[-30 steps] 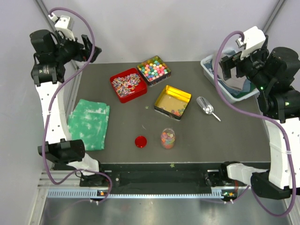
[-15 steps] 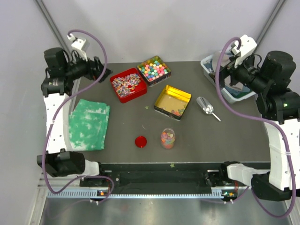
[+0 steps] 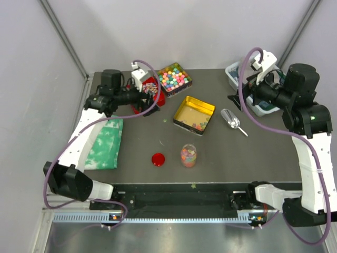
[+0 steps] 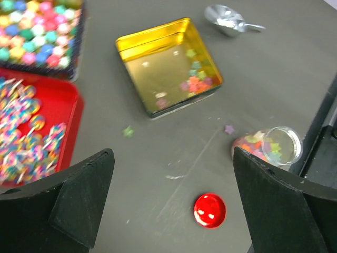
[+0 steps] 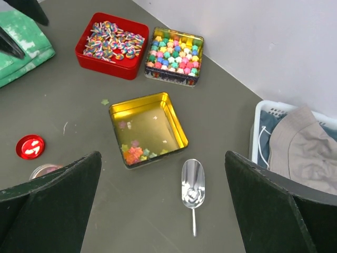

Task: Pack the candies
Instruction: Move the packing bottle to the center of the board.

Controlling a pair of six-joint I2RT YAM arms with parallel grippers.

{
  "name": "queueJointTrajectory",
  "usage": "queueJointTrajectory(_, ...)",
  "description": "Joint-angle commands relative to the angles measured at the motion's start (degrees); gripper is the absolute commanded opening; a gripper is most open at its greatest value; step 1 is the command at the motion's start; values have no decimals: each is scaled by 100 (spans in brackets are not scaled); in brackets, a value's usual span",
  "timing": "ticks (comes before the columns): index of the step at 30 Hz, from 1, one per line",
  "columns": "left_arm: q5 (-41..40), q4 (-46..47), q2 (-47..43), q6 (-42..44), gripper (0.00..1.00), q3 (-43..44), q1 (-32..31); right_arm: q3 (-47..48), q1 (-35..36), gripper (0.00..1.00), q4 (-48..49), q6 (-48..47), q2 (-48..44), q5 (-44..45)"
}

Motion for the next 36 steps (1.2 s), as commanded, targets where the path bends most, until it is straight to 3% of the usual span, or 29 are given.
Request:
queueJointTrajectory(1, -272, 480, 222, 126, 99, -18, -567, -26, -56, 99, 61, 7, -273, 12)
queueJointTrajectory(9, -904, 454, 600, 548, 99, -334, -1787, -175, -56, 99, 61, -46, -334, 153)
queueJointTrajectory(18, -1282, 577, 1048, 697, 99, -493, -2553, -315, -64, 99, 0, -204, -413, 355)
queueJointTrajectory(36, -1414, 295, 1480, 873, 99, -493, -3196, -439, -64, 99, 0, -319, -571, 435)
